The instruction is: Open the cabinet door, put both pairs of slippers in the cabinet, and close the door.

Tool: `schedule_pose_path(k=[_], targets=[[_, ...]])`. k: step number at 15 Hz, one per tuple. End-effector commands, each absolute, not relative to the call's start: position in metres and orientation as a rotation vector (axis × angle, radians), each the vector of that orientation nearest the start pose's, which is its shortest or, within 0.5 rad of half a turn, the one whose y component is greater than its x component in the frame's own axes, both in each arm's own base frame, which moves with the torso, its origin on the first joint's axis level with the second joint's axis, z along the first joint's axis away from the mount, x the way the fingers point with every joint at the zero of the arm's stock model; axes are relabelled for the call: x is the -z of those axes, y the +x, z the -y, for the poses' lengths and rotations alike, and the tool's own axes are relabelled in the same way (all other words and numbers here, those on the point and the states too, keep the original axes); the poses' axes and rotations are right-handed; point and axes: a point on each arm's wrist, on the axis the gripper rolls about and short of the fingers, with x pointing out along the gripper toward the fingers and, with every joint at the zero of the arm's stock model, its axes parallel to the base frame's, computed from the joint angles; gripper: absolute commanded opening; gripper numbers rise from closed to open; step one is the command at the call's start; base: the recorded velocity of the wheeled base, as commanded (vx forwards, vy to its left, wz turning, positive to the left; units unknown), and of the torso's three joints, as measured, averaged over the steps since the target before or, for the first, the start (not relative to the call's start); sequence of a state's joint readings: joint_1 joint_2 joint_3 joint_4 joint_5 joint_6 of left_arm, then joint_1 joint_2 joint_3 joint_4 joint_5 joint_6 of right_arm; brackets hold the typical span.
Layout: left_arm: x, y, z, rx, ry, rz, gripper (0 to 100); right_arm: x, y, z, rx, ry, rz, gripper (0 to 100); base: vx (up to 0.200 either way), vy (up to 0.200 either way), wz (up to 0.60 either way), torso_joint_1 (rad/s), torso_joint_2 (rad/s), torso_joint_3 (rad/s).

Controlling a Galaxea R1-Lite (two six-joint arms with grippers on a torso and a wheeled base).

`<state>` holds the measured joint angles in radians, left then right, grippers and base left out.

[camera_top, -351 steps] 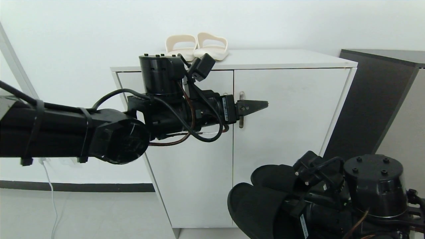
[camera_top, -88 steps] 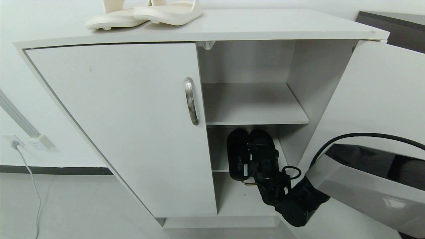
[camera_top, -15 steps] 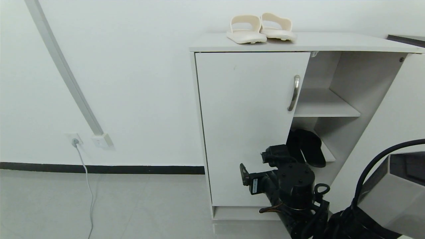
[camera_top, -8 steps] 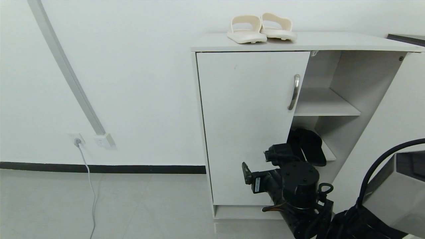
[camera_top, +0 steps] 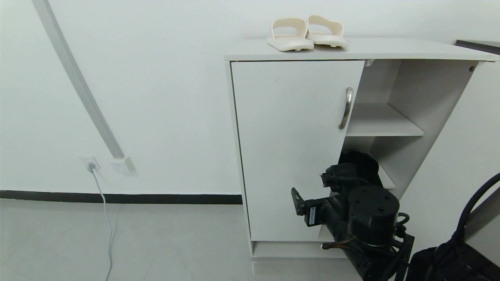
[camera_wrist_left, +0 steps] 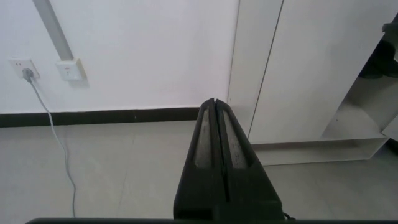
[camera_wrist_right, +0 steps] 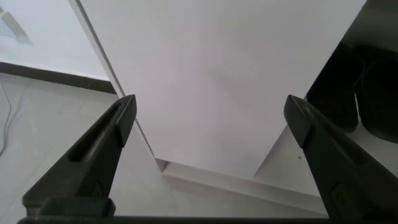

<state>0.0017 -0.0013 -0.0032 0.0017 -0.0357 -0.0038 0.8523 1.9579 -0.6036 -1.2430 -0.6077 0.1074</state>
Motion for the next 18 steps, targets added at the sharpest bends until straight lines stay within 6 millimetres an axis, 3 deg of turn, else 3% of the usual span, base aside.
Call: schedule_pose_path(k=[1,7,18], targets=[[-0.0762,-0.023,0.0009,0.035,-0.005,0.001,0,-0.1136,0.2207,-0.2331,-0.24,0.034,-0.094,100,0.0,0.0,0.0,0.0,0.0,0.0],[-0.0762,-0.023,0.0008,0.034,-0.005,0.001,0,-0.1126,0.2204,-0.2336,-0.242,0.03,-0.099,100,0.0,0.0,0.0,0.002,-0.03,-0.047],[-0.0762,-0.023,0.0008,0.034,-0.003,0.001,0,-0.1102,0.2209,-0.2342,-0.241,0.023,-0.104,100,0.0,0.0,0.0,0.091,-0.43,-0.339]])
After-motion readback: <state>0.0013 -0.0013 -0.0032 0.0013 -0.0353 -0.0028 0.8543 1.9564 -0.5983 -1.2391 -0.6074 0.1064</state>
